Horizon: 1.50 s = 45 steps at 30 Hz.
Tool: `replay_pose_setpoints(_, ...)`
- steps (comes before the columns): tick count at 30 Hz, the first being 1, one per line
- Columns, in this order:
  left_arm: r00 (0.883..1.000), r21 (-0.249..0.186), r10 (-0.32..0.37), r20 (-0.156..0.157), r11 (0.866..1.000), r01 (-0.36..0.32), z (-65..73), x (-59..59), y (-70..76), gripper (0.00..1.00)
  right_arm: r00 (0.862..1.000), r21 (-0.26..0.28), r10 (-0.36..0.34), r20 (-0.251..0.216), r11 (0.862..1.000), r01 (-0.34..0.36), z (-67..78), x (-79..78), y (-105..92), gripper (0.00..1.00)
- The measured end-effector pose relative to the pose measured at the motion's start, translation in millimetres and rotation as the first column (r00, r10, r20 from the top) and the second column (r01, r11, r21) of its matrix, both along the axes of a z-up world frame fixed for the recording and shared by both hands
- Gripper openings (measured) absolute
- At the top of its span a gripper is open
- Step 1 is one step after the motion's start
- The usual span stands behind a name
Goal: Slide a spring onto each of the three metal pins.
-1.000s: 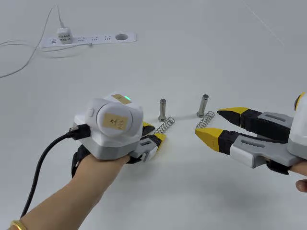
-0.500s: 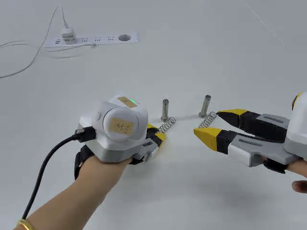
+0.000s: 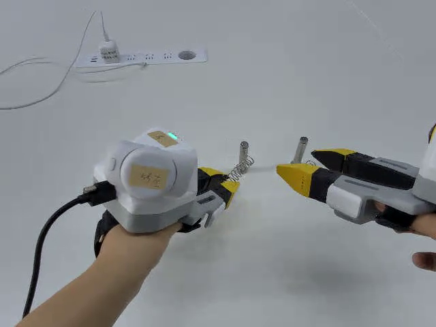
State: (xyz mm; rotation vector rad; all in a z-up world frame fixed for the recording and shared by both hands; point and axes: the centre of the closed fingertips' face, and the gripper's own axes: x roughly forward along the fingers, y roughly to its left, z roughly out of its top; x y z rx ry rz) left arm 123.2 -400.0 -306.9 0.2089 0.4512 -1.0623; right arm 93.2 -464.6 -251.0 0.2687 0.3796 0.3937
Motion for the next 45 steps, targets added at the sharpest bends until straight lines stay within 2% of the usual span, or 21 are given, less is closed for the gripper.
replay_pose_setpoints(6,1.0,-0.07,-0.007,0.024,0.998,0.008,22.8,-9.2,-1.3,0.09,1.0,0.11,-0.022,0.008,0.994,0.021,13.2,7.7,6.6,0.41)
replay_pose_setpoints(16,0.998,-0.149,0.002,0.056,0.989,0.006,50.7,-16.6,-0.7,0.1,1.0,0.22,-0.018,0.0,0.975,0.017,24.8,15.9,18.7,0.36)
replay_pose_setpoints(19,0.998,-0.169,0.002,0.06,0.986,0.008,55.7,-17.9,-0.3,0.1,1.0,0.25,-0.001,-0.011,0.968,0.004,26.0,15.9,24.2,0.31)
replay_pose_setpoints(23,0.998,-0.187,-0.002,0.065,0.982,0.014,59.5,-20.2,-0.5,0.1,1.0,0.271,0.01,-0.014,0.963,-0.006,27.8,17.2,29.6,0.3)
replay_pose_setpoints(29,0.998,-0.237,-0.004,0.067,0.971,0.02,67.0,-24.5,-0.9,0.1,0.999,0.341,0.017,-0.033,0.94,-0.005,30.1,18.6,34.9,0.27)
replay_pose_setpoints(38,0.997,-0.28,-0.004,0.071,0.96,0.024,75.0,-28.1,-0.8,0.1,0.998,0.432,0.026,-0.053,0.902,0.0,35.5,19.0,38.9,0.21)
replay_pose_setpoints(45,0.997,-0.298,-0.011,0.076,0.954,0.034,79.0,-30.5,-1.6,0.1,0.997,0.467,0.051,-0.066,0.884,-0.014,37.7,17.2,44.2,0.17)
